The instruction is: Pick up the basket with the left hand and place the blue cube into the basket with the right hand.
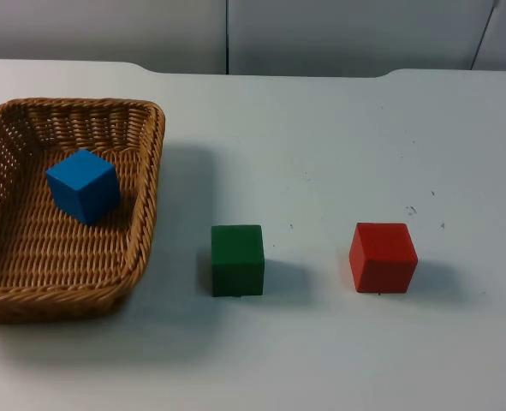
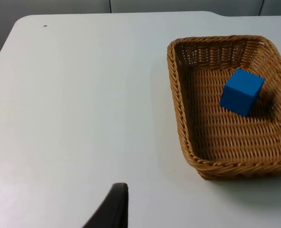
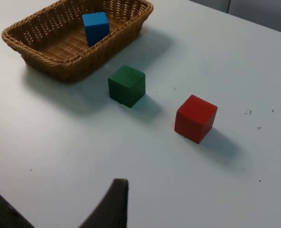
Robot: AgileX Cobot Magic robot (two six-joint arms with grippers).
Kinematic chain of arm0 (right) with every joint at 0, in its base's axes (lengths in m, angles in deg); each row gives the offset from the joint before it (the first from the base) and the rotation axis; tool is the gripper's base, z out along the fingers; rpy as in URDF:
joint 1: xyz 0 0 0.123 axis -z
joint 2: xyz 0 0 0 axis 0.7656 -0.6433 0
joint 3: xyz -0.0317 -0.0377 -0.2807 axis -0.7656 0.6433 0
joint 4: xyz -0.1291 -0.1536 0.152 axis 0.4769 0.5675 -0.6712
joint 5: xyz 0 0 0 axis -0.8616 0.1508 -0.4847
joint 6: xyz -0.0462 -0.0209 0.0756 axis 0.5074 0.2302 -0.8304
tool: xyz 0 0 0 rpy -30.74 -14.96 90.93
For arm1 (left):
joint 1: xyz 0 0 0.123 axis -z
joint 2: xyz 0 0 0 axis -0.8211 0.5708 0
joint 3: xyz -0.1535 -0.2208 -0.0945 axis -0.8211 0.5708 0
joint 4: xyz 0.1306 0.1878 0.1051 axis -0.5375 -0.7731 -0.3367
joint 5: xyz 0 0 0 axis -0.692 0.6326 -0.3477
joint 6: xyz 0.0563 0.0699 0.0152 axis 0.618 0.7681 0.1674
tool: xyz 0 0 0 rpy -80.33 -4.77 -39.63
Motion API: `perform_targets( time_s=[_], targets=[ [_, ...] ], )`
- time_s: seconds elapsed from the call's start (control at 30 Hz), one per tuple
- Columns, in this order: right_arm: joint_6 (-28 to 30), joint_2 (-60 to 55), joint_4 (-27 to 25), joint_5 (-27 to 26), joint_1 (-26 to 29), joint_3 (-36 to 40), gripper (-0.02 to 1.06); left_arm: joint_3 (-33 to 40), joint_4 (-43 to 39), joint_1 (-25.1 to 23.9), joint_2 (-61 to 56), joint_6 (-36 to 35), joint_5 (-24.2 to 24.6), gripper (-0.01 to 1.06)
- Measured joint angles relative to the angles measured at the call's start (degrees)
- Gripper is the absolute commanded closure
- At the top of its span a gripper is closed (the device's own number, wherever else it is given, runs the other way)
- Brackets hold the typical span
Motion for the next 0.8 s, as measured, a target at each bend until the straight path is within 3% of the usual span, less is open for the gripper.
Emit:
perform_targets(
  time_s=[0.27, 0.43, 0.6, 0.63, 0.77, 0.8],
  targets=[
    [0.0, 0.0, 0.0, 0.0, 0.0, 0.0, -0.01, 0.0, 0.0, 0.0, 0.0, 0.0, 0.0, 0.0],
    [0.0, 0.0, 0.0, 0.0, 4.8, 0.0, -0.01, 0.0, 0.0, 0.0, 0.0, 0.0, 0.0, 0.0],
    [0.1, 0.0, 0.0, 0.0, 15.8, 0.0, -0.01, 0.0, 0.0, 0.0, 0.0, 0.0, 0.0, 0.0],
    [0.1, 0.0, 0.0, 0.0, 15.8, 0.0, -0.01, 0.0, 0.0, 0.0, 0.0, 0.0, 0.0, 0.0],
    [0.1, 0.0, 0.0, 0.0, 26.2, 0.0, -0.01, 0.0, 0.0, 0.0, 0.0, 0.0, 0.0, 0.0],
    [0.1, 0.0, 0.0, 0.0, 26.2, 0.0, -0.01, 0.0, 0.0, 0.0, 0.0, 0.0, 0.0, 0.0]
  ],
)
